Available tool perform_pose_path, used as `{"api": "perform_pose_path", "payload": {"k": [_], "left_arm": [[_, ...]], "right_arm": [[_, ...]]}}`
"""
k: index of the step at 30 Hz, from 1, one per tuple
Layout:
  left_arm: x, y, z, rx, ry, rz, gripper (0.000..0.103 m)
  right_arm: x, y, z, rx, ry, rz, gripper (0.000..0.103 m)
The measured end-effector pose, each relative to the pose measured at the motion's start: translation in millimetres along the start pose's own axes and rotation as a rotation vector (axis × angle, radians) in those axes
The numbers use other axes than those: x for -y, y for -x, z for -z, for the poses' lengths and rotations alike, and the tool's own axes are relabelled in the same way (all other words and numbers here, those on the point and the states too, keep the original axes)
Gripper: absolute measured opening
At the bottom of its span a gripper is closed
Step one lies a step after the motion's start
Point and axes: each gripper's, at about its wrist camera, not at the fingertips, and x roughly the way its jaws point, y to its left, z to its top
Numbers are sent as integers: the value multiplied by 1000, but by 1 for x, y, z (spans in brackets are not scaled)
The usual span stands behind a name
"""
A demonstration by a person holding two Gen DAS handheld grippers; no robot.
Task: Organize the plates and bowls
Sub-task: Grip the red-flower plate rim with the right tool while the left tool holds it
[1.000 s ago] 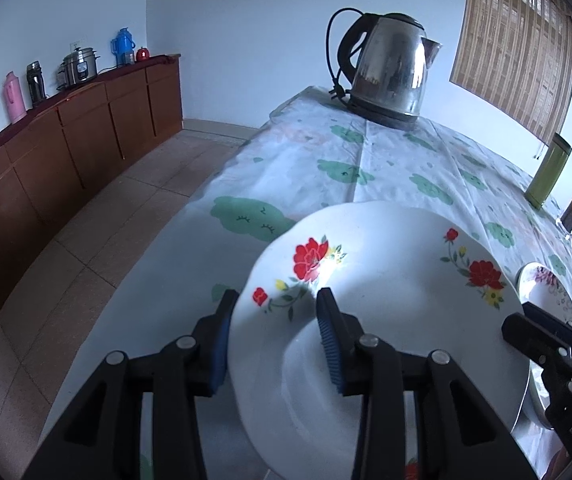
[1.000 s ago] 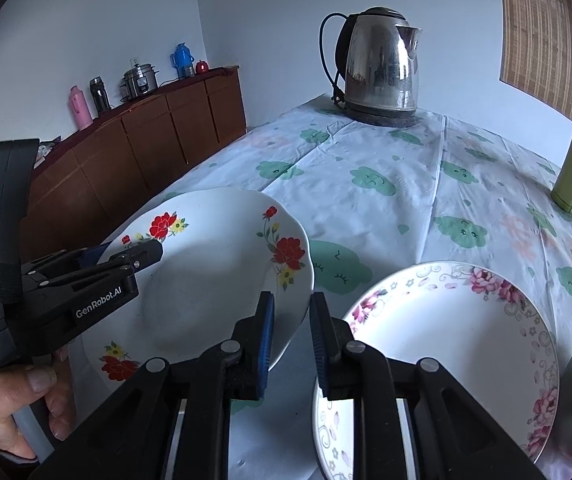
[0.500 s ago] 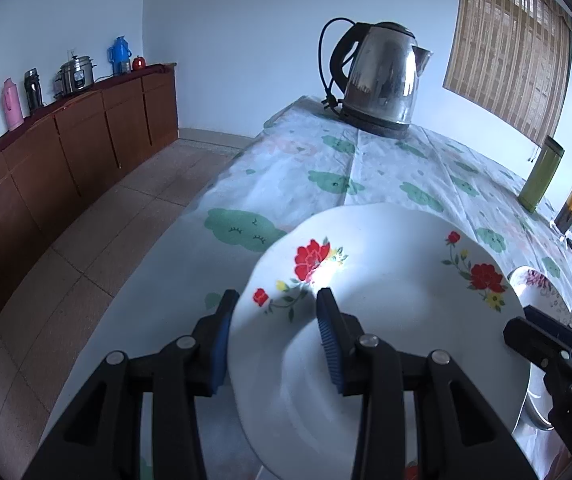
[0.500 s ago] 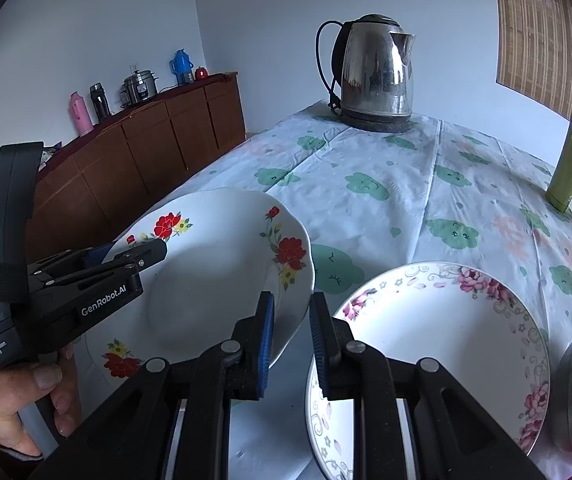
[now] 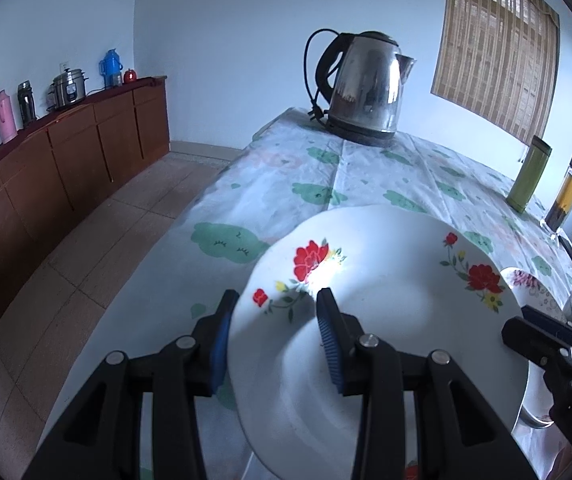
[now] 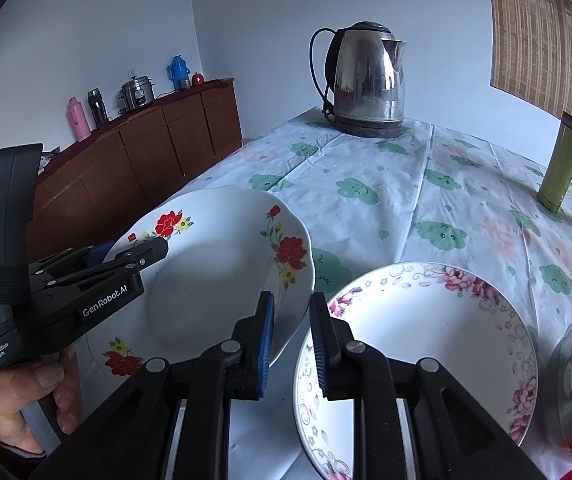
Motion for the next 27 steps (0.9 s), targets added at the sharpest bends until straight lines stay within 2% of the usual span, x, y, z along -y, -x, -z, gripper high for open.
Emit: {"api": "perform_pose_path", "payload": {"k": [27], "left_arm": [[35,13,-9,14,-39,17,37]], "right_arm": [[28,20,4,19,-54,17,20]]}}
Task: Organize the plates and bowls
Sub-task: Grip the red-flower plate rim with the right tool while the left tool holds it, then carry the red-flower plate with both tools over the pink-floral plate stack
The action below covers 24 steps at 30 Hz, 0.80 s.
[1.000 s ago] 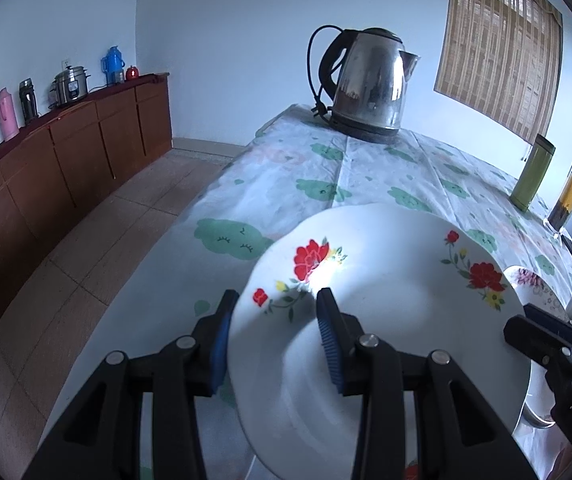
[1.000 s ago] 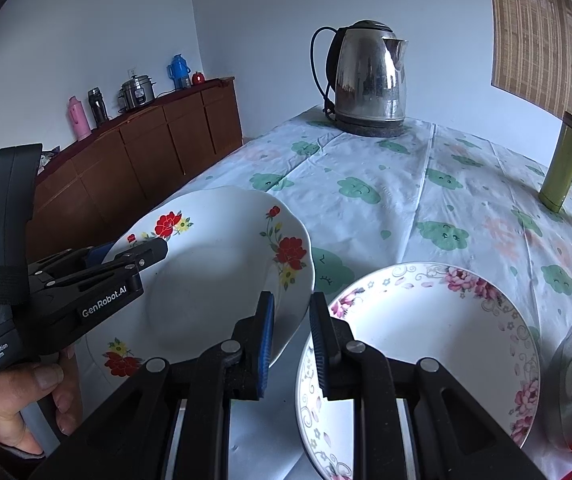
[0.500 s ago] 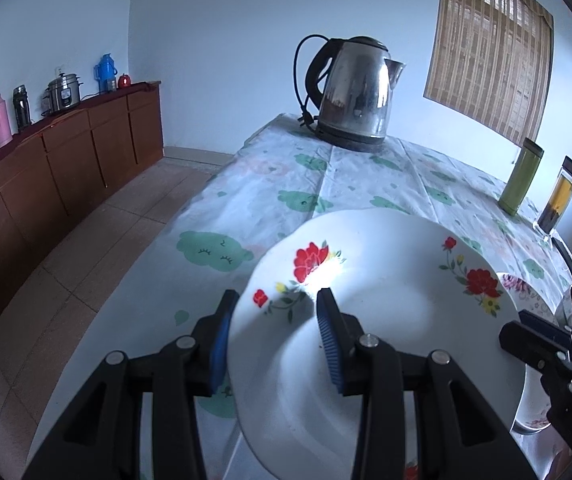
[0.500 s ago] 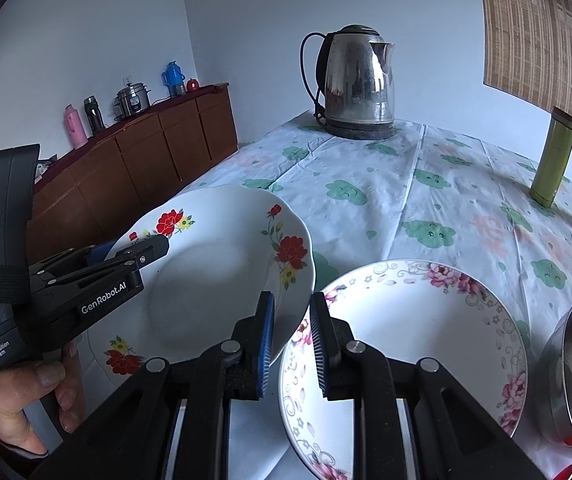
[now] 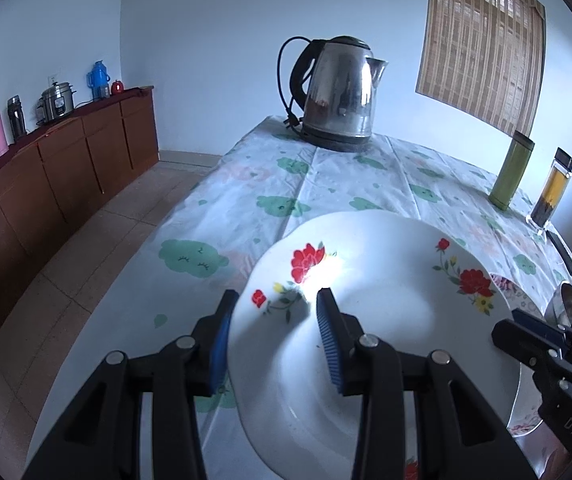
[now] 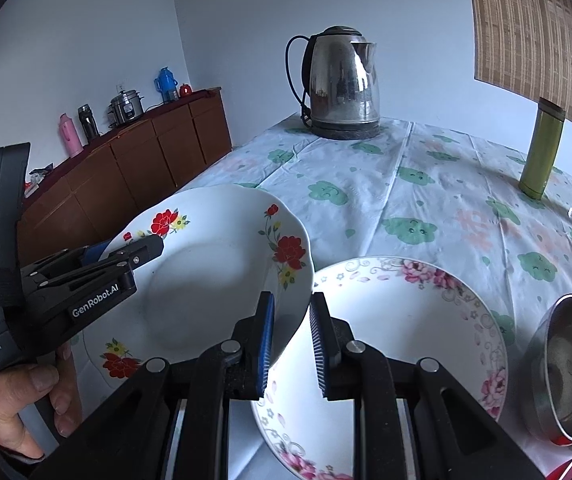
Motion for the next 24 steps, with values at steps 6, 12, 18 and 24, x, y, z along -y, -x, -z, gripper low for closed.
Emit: {"api": "perform_pose_path", "payload": {"k": [6,12,18,24], "left_arm": [[16,7,-4,11,-21,11,37],[35,5,-8,2,-35,31,37],[52,5,-10,6,-52,45,37],[64,3,-10,3,-63,56,37]], "right_arm": [[13,5,1,3,-22,11,20],[28,13,4,5,-51,23,20],[43,19,7,11,-75,37,20],[54,24,9,15,-89,53,20]]}}
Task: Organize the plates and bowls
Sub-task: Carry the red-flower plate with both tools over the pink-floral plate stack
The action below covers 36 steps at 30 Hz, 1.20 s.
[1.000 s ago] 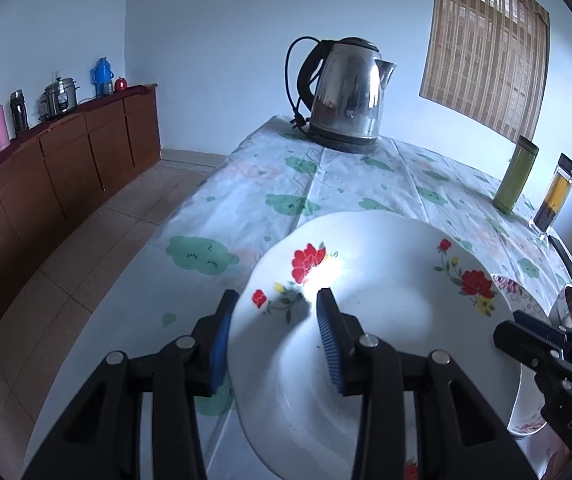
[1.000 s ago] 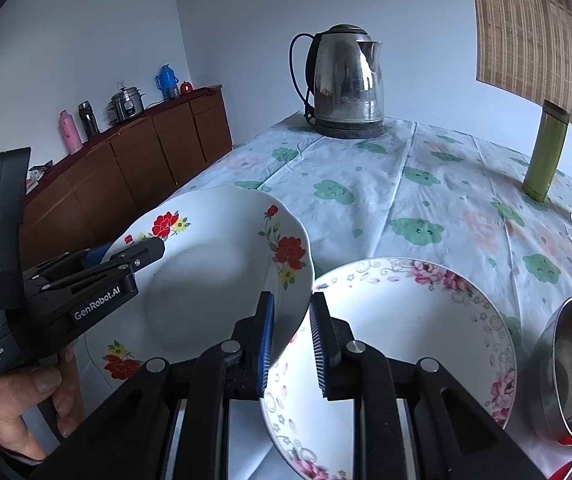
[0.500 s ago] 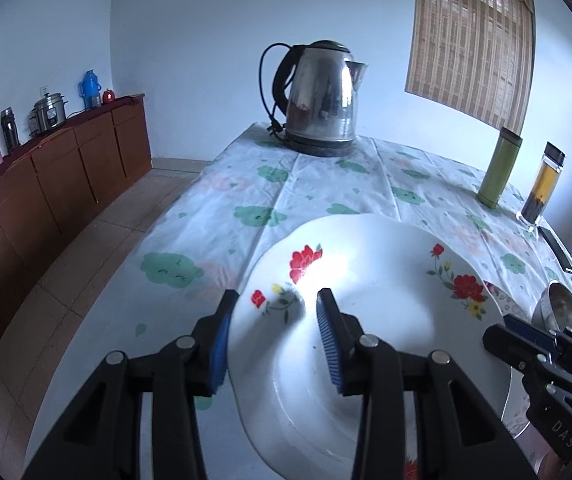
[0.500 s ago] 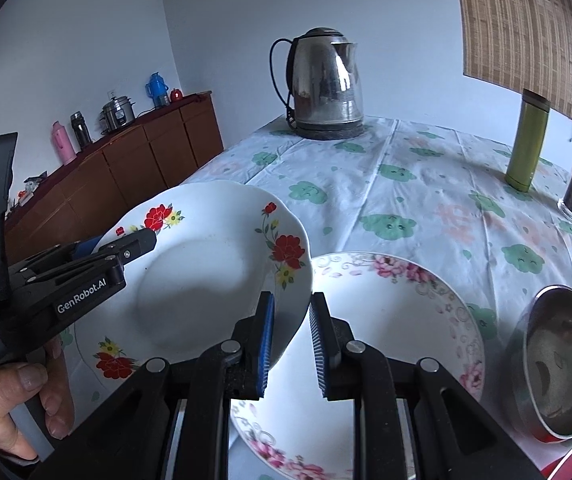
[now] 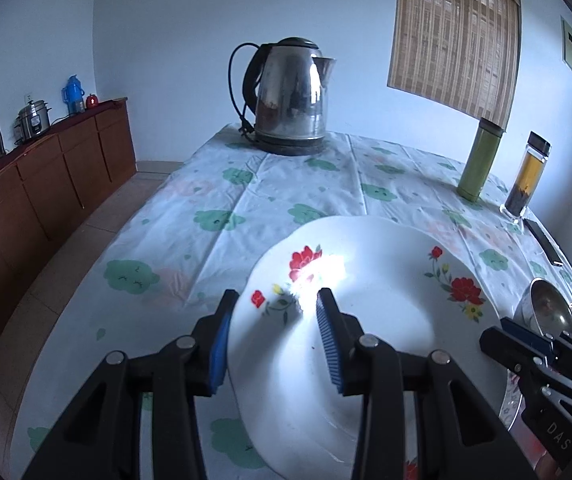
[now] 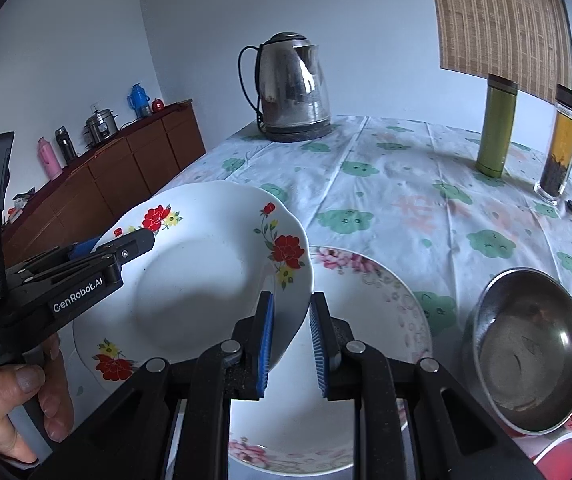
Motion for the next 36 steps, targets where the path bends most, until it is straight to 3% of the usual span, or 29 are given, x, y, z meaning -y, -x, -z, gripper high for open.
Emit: {"api": "perform_pose_path", "payload": {"k": [36], "left_arm": [[60,-18,5,-33,-80,42,37]], "right_arm": [[52,4,11,-37,-76,82,20]]}}
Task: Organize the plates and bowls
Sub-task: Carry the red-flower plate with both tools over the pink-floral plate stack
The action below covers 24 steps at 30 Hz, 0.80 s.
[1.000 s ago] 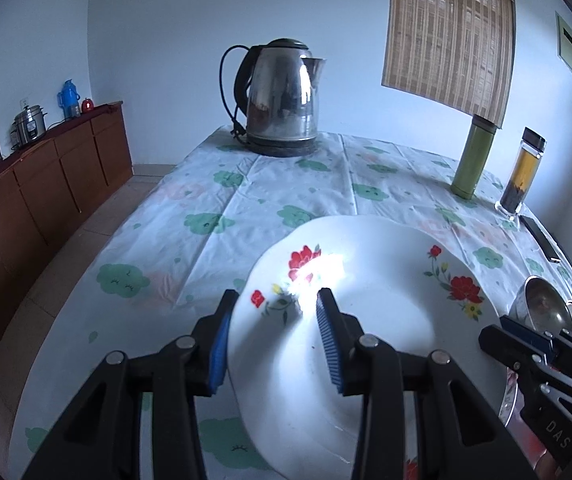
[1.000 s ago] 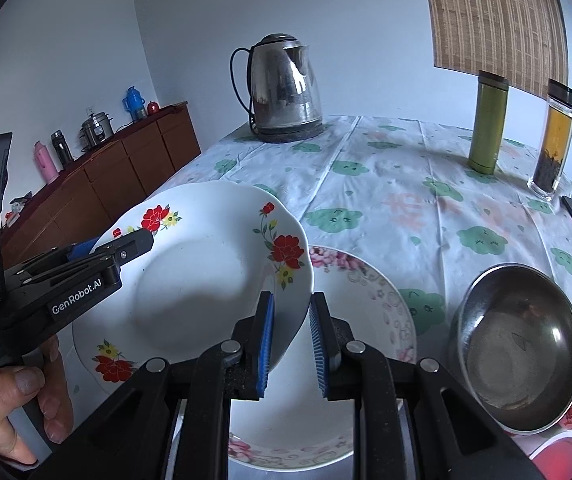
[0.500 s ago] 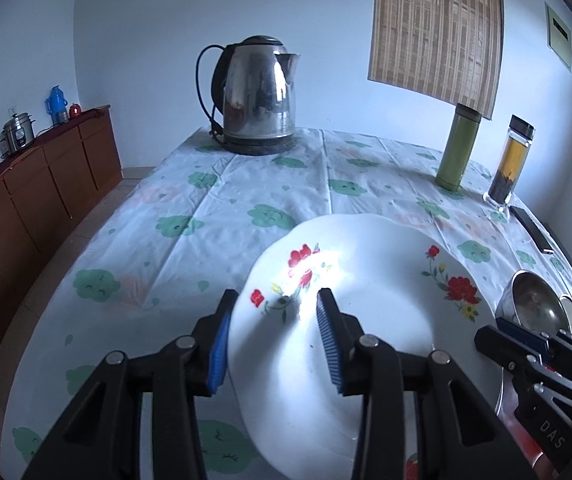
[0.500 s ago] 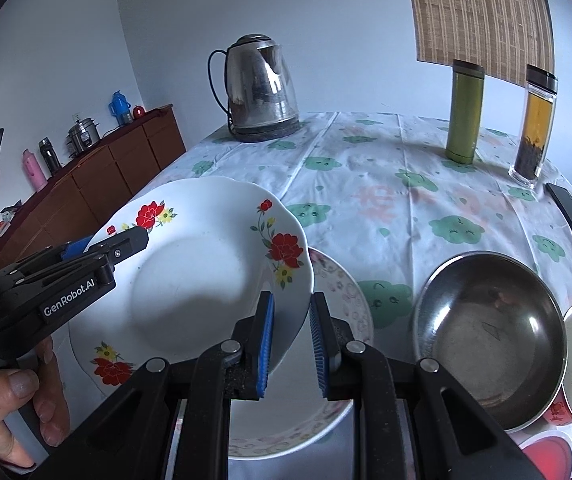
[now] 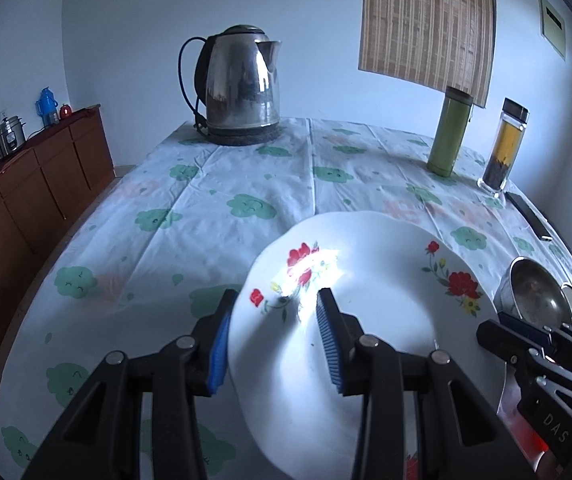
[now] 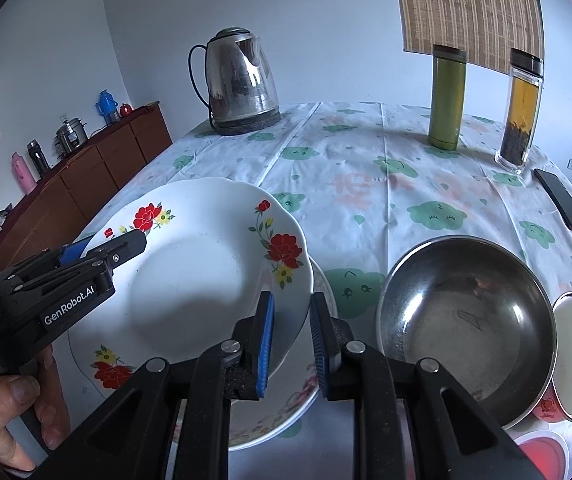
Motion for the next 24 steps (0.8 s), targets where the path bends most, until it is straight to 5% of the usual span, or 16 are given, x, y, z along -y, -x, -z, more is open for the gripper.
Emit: {"api": "perform_pose_path", "payload": {"k": [24], "left_arm": [[11,-14,12,-38,-35,11,37]], "right_arm": [[6,-8,5,-33,10,66,20]]}}
